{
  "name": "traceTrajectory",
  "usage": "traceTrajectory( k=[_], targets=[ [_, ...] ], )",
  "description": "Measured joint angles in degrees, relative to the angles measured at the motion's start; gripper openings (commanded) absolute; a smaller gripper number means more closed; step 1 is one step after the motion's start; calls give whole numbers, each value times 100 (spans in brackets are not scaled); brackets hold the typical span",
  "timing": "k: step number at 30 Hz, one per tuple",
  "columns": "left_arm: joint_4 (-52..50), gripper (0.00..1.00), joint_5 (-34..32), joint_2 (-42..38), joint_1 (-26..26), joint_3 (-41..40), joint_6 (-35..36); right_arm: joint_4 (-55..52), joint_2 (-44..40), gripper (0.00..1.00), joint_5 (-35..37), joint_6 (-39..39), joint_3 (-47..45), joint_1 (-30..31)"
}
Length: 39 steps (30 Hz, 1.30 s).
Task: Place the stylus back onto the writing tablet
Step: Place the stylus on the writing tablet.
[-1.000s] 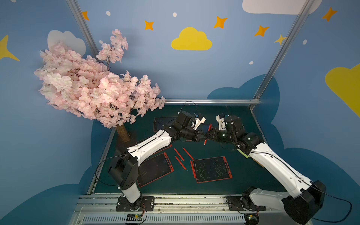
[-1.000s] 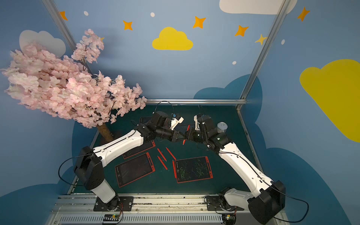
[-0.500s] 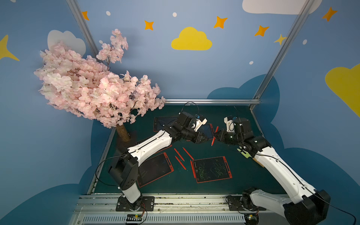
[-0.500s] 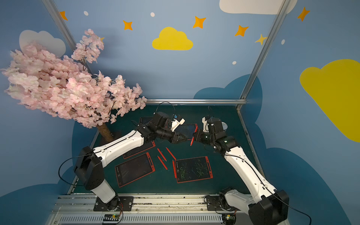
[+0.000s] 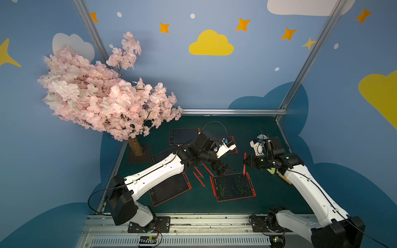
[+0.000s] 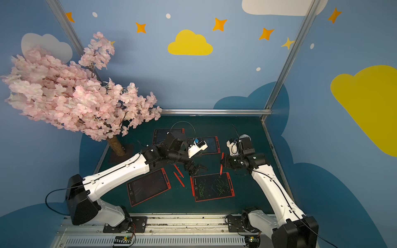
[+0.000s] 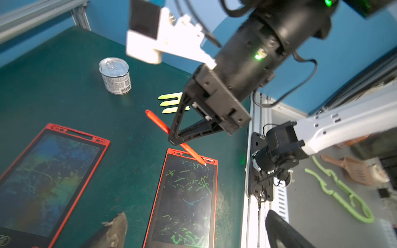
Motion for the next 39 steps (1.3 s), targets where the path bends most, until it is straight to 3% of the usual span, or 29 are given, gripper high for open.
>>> traceTrajectory(
  k=[7,12,39],
  targets=[
    [66,99,-997,-22,-466,-330,85,-391,498,12,208,-487,-2,0],
    [68,99,-1335,-22,-619,-330,7,-673,973,11,413,-575,85,0],
    [188,99,-1390,-140,-616,-332,-173,-1154,2959,9,1410,-654,382,28]
  ],
)
